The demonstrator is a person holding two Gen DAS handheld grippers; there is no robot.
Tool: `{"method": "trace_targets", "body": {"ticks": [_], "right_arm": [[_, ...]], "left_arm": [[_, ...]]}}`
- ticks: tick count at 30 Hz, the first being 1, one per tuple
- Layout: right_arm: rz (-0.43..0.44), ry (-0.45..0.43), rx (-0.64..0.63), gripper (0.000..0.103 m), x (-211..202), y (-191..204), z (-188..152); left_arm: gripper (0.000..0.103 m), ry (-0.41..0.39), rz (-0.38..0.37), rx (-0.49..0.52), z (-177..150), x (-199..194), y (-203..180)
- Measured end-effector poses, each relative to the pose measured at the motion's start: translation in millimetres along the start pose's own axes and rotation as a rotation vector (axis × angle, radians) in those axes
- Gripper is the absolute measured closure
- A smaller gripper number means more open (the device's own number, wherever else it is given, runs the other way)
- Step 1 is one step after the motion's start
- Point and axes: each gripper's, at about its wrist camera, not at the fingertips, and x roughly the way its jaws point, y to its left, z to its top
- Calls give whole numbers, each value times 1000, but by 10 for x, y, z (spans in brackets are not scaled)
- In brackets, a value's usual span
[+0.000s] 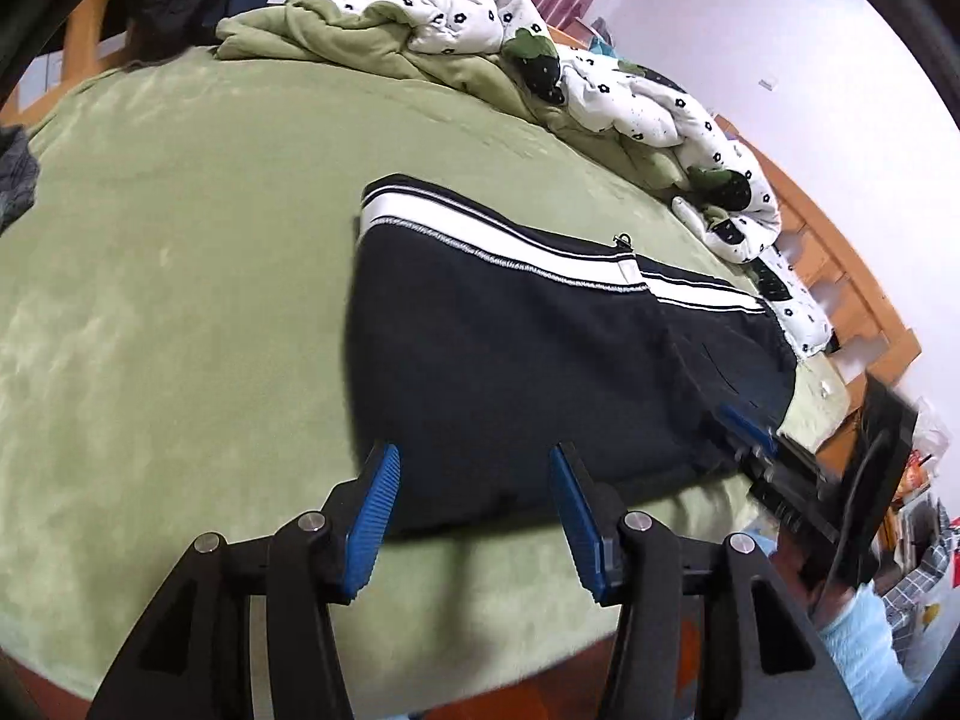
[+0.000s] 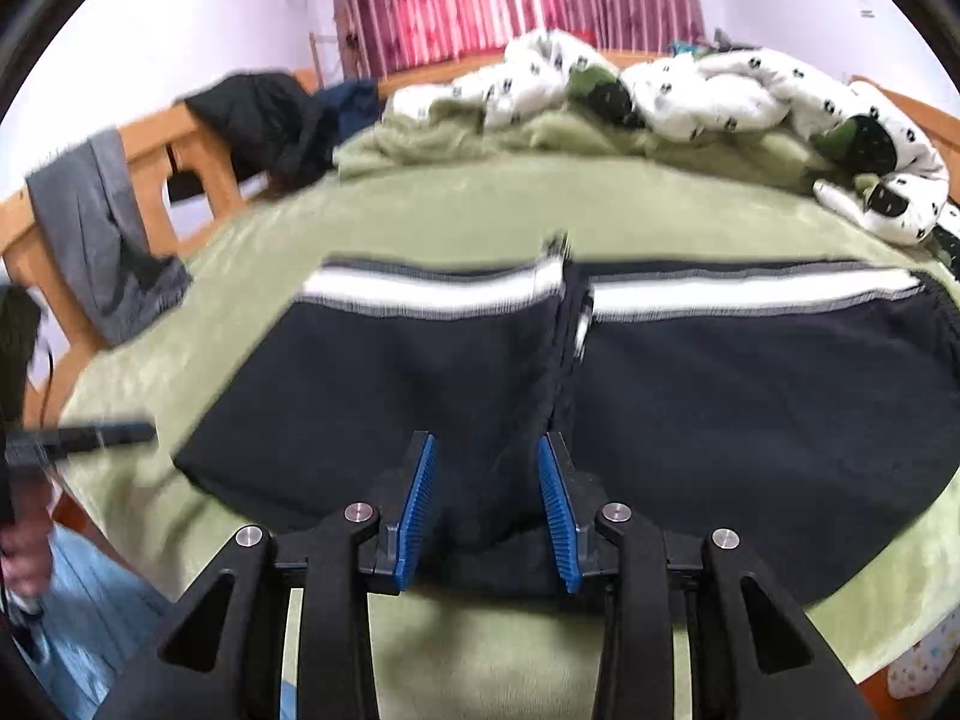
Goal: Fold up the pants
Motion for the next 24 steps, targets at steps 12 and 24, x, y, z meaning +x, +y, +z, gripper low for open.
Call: {"method": "trace_targets", "body": {"ticks": [12,24], "right_arm": [[-80,139,48,66,287,-180,-204],[-193,137,124,50,-60,-258,-178]], "left_arm": [[52,52,151,66,-204,376,-105],[44,40,151,40,-197,255,-189]]}}
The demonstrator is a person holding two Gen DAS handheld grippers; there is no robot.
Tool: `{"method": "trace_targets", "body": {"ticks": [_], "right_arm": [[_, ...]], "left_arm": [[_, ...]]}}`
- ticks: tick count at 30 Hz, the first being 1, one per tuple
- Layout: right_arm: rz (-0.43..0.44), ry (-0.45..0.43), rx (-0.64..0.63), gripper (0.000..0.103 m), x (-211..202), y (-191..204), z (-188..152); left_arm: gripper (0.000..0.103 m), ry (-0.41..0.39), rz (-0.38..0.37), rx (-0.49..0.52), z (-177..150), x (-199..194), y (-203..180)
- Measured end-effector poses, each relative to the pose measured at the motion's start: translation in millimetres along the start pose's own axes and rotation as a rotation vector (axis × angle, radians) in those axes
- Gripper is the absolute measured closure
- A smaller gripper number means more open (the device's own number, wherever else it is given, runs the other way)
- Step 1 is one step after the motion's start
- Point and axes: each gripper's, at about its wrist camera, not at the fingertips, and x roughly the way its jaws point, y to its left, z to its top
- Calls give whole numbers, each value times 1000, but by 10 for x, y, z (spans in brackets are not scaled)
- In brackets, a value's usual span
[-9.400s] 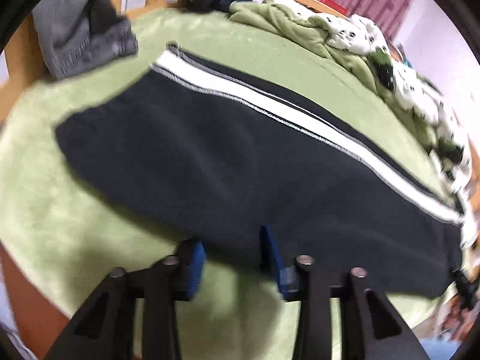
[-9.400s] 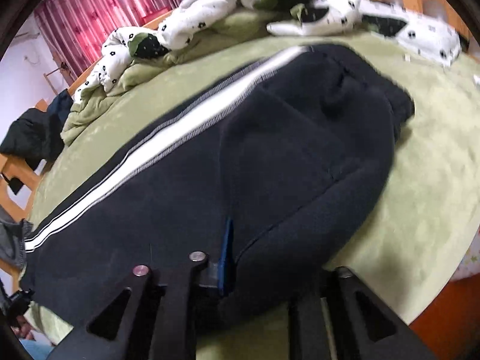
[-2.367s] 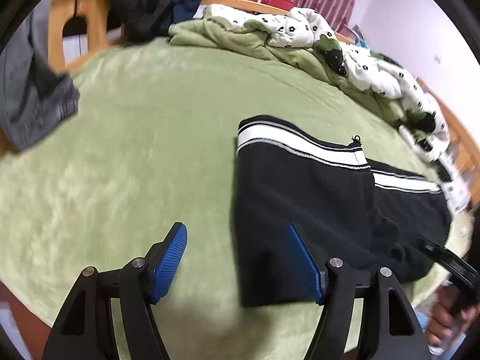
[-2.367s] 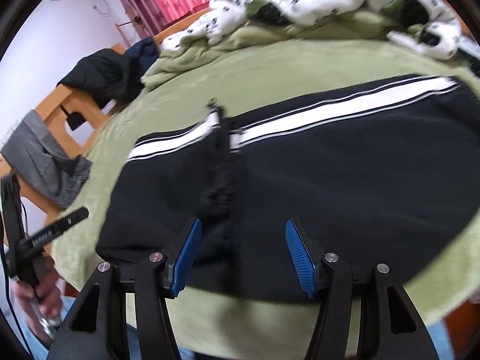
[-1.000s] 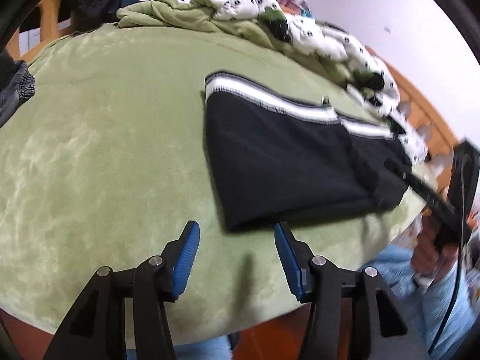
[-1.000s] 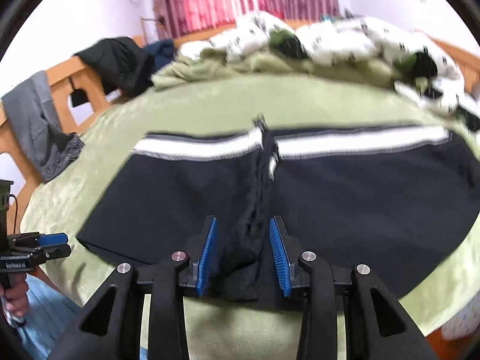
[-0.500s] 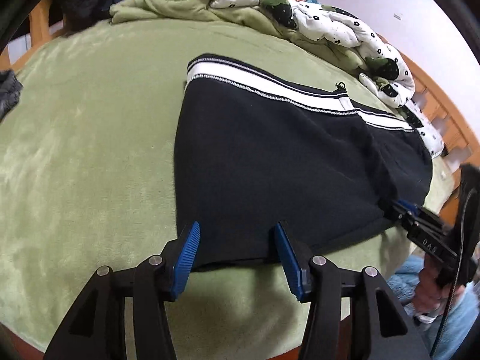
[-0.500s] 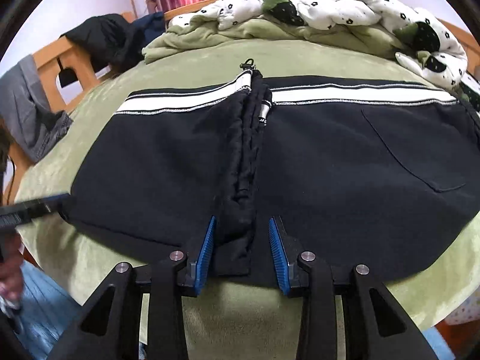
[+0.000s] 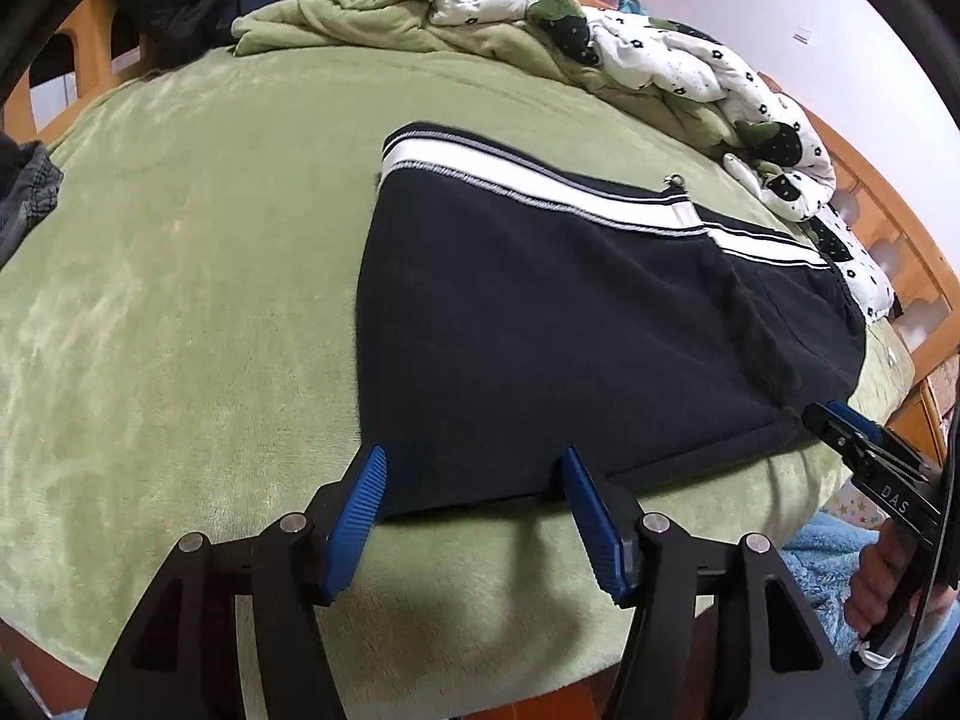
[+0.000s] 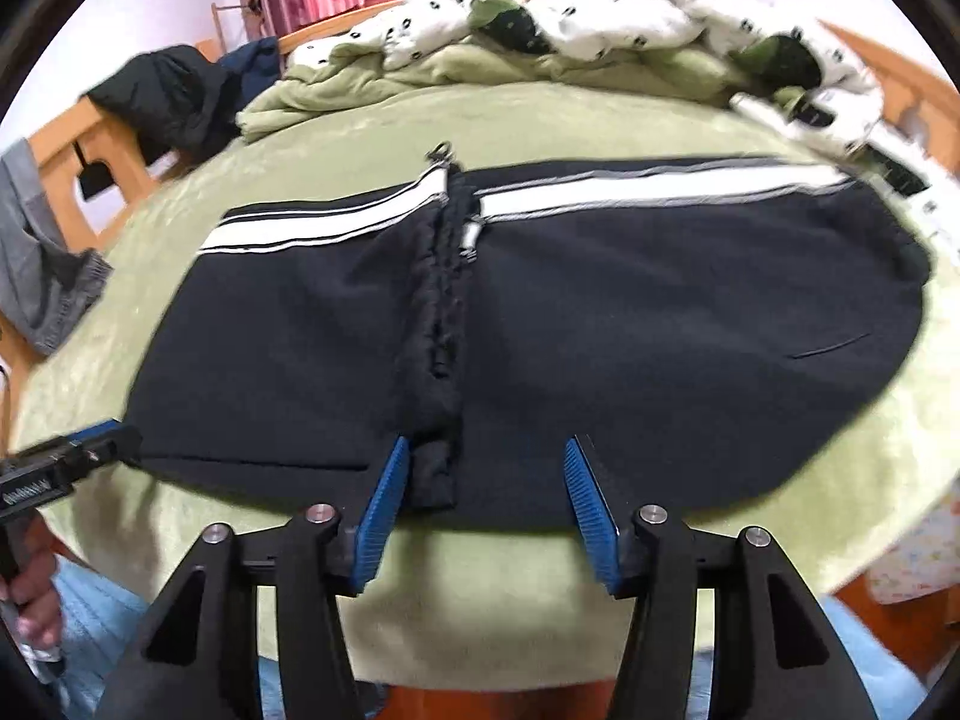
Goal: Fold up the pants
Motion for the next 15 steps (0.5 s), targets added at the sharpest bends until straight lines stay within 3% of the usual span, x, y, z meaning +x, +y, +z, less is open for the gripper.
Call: {"method": "trace_targets", "body": {"ticks": [7,15], "right_arm": [[-45,-39,30,50,-539,-72,25],[-58,-177,126,50,-1360,-260,182]], "left_arm": [[44,-73,-68,11,-9,-358,-98],[44,-205,-124,6,78,-1025,-168]]}}
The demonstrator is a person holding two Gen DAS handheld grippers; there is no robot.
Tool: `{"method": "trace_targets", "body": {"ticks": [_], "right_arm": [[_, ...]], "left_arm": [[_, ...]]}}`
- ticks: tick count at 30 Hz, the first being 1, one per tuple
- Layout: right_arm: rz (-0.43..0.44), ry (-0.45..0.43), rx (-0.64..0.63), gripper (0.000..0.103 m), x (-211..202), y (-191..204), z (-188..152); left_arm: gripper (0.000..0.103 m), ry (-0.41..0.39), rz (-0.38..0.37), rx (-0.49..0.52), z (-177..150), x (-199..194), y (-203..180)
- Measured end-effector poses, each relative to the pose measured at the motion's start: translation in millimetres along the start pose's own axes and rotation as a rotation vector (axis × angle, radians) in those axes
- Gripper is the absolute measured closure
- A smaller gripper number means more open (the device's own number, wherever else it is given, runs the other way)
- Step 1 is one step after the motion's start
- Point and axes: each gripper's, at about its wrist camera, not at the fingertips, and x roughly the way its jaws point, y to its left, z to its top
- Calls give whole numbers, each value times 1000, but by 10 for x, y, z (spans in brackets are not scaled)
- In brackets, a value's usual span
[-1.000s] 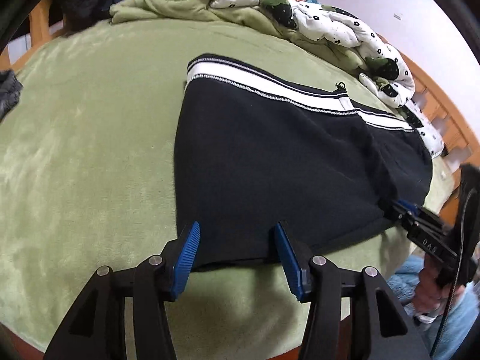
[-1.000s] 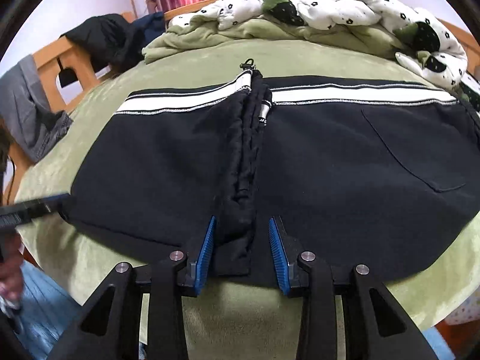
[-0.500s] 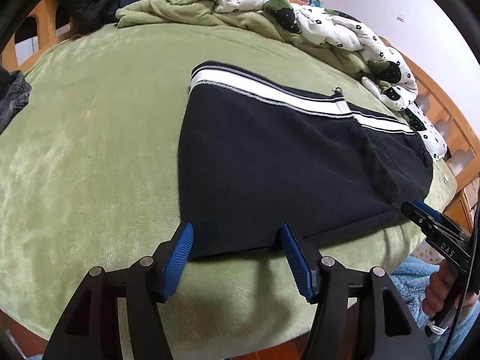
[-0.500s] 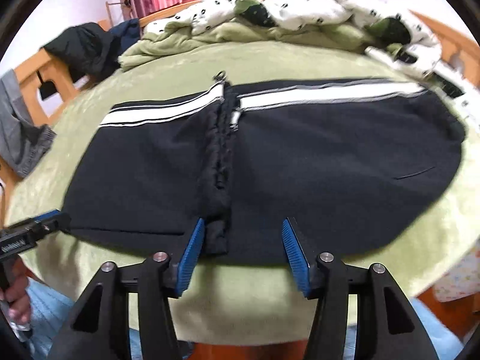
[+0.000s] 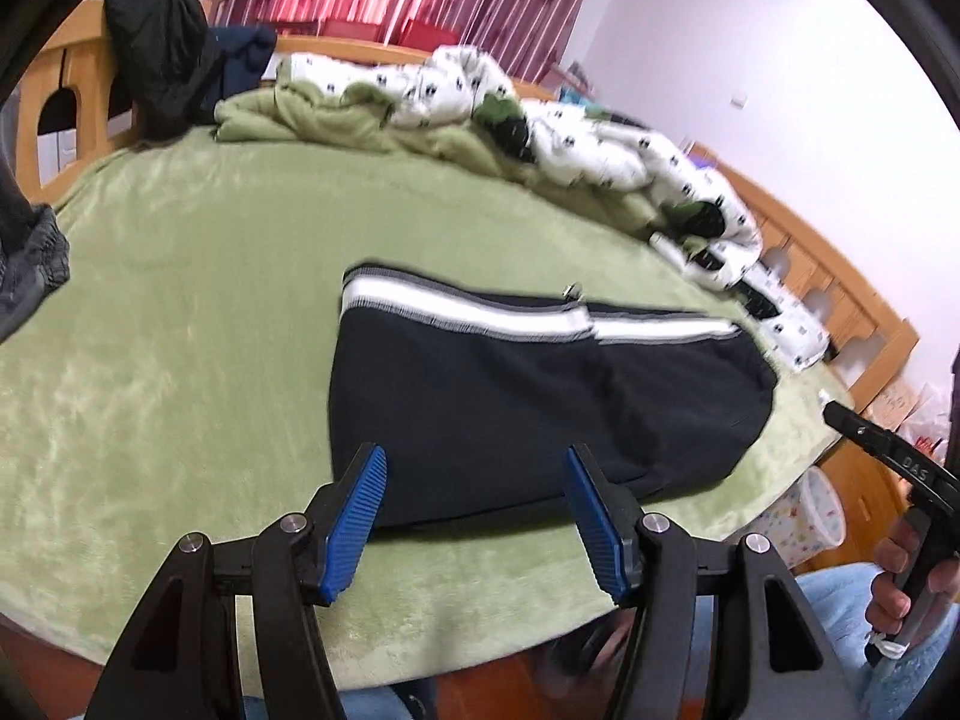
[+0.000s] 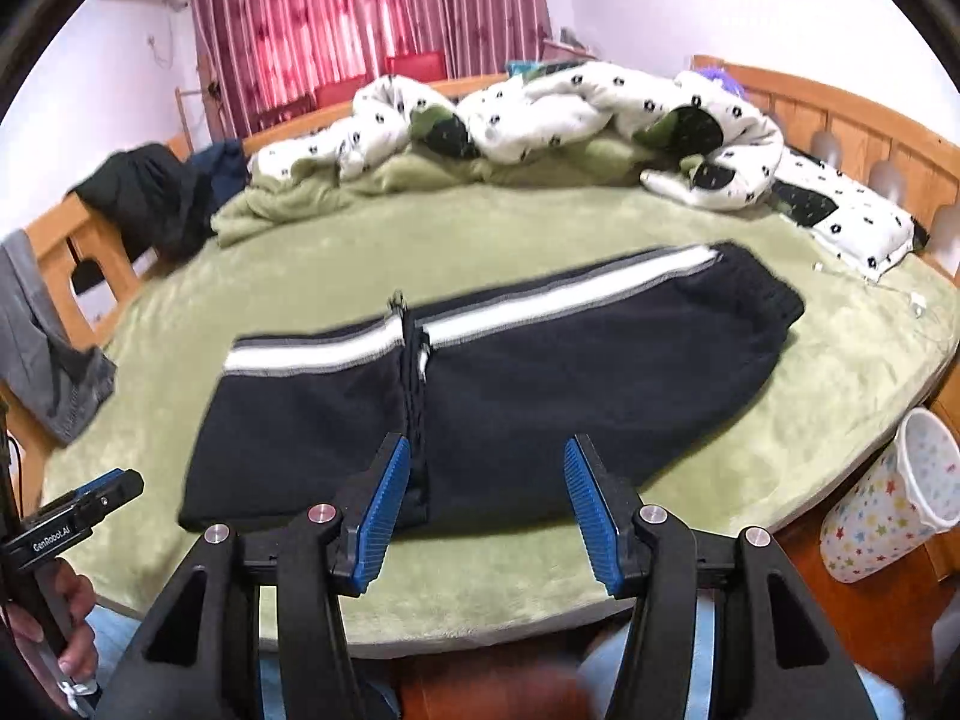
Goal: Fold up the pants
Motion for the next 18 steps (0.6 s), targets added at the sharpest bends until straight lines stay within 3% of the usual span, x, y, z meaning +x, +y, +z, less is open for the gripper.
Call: {"method": "trace_targets", "body": {"ticks": [7,13,18], "right_arm": [[22,-12,18,50,-423,-245,228],[10,-33,13,49,-581,-545,280],[5,-37,81,46,-529,-918,316]], "left_arm": [[44,-41,-44,-48,112,-426,-72],[44,-98,21,3,306,-665,-210],[44,-85,5,-26,497,-630,-127]]}}
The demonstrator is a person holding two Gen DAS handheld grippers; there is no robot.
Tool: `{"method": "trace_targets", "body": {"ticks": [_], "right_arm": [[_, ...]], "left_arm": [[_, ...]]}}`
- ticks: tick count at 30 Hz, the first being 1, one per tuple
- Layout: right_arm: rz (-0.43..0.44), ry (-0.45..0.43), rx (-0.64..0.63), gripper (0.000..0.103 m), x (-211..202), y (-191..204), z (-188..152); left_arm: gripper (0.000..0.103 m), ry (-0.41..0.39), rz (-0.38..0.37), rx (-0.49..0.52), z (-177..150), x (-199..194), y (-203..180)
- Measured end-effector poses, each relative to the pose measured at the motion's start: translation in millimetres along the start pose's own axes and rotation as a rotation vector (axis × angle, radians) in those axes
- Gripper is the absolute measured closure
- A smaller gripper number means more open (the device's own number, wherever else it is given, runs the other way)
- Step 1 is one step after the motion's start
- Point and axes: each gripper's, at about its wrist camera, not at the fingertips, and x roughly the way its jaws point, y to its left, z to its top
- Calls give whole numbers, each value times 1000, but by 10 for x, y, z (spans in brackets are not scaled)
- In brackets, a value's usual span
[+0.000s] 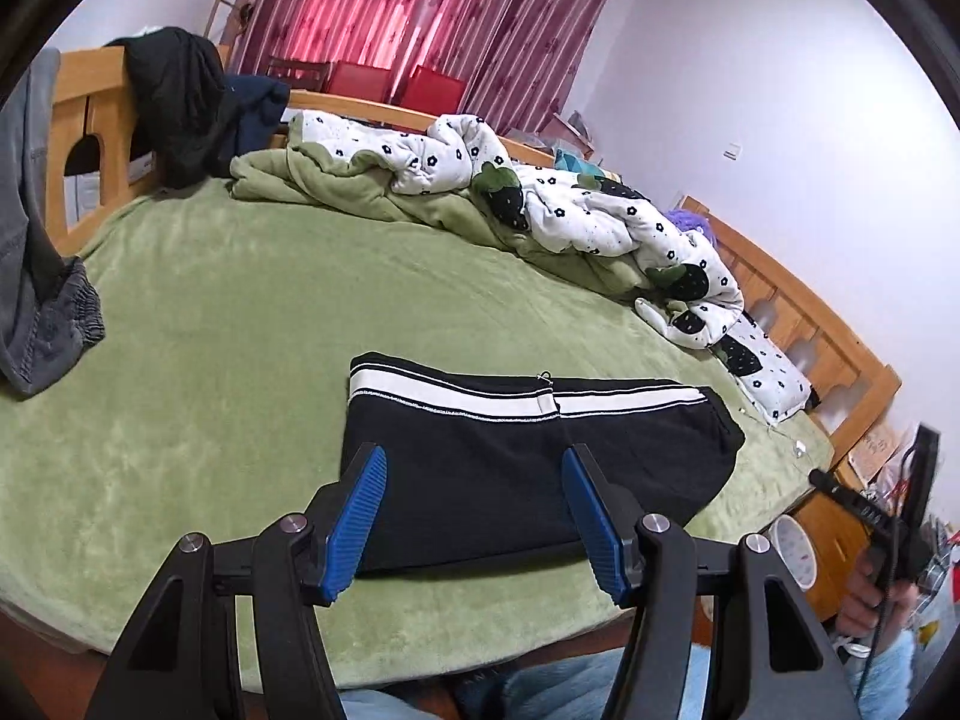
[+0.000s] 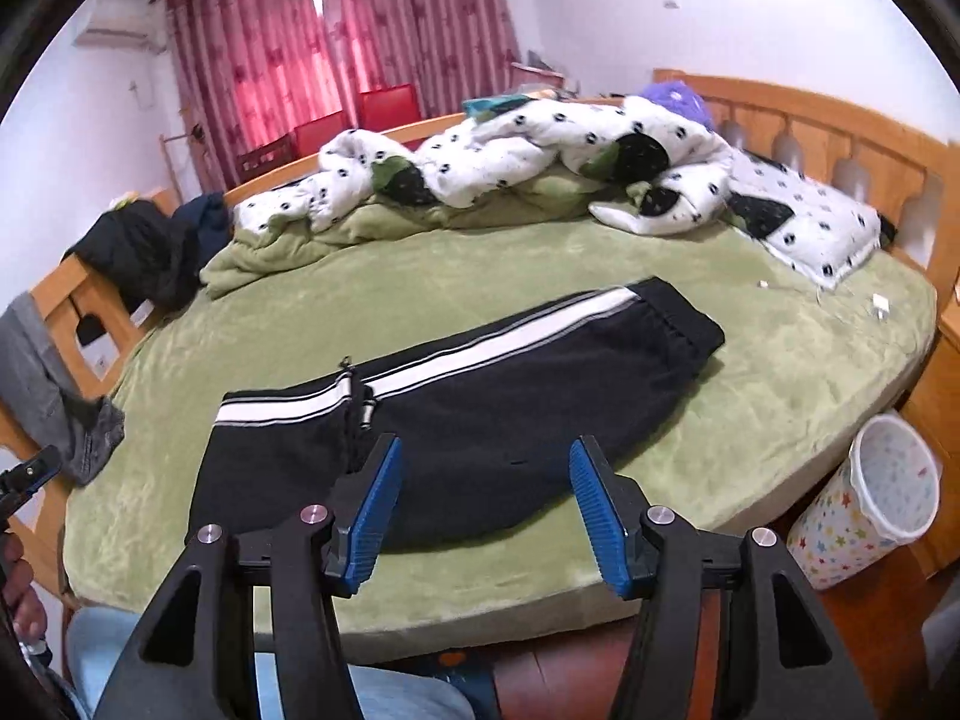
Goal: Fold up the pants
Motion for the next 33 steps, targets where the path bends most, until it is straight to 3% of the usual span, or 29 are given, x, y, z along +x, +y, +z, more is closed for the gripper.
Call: {"method": "trace_targets", "body": {"ticks": [7,15,20,29,33], "right_arm": [[-17,69,78,46,528,-396,-110],[-62,148,158,46,1337,-836,-344],[-23,150,236,46,1671,-1083,-412],[-33,168,306,46,2400,-1270,-334],[-34,132,334,46,2586,-1413,-171]], "left_arm": [[44,21,111,26,26,375,236],[46,142,81,-92,-150,1139,742],[46,189,74,-121,-242,1521,897],[46,312,60,-70,-342,2319,1002],[46,310,5,-42,-270,2517,996]]}}
